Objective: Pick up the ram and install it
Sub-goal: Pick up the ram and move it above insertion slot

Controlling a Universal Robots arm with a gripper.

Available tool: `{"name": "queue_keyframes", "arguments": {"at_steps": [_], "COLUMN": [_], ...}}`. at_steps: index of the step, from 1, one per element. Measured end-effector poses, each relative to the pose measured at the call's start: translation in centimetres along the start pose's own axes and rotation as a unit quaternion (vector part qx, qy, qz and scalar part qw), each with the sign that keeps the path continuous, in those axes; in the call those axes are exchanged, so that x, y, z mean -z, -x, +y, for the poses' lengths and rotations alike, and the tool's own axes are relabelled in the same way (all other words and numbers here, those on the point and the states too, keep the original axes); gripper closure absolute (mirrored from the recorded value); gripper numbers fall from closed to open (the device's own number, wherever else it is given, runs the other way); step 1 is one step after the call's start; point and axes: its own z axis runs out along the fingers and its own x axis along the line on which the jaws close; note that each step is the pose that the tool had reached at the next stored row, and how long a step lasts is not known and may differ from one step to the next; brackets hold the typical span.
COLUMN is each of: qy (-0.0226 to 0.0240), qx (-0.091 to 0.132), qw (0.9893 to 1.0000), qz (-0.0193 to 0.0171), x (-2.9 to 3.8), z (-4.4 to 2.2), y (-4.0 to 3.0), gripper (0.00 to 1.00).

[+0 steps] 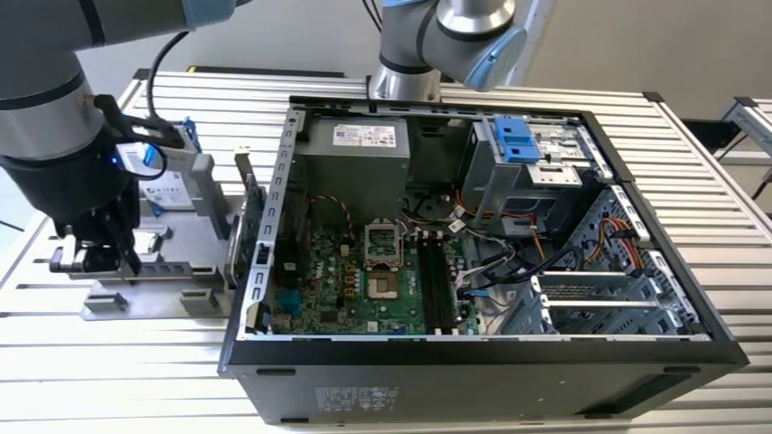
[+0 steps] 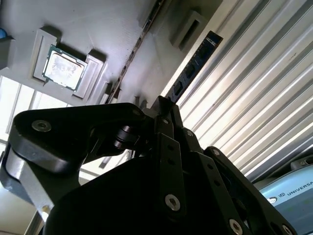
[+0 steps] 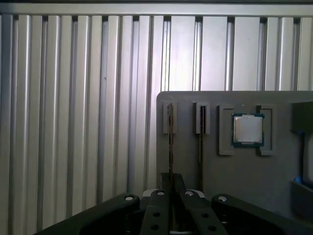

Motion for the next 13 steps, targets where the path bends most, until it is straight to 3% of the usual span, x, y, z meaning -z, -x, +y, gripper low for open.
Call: {"name": "queue_keyframes", "arguments": {"at_steps": [13], "qy": [0.0000], "qx": [0.000], "qw": [1.0000], "qz": [0.0000], "x": [0.86], "z": [0.04], "y": [-0.05], "gripper": [1.00]}}
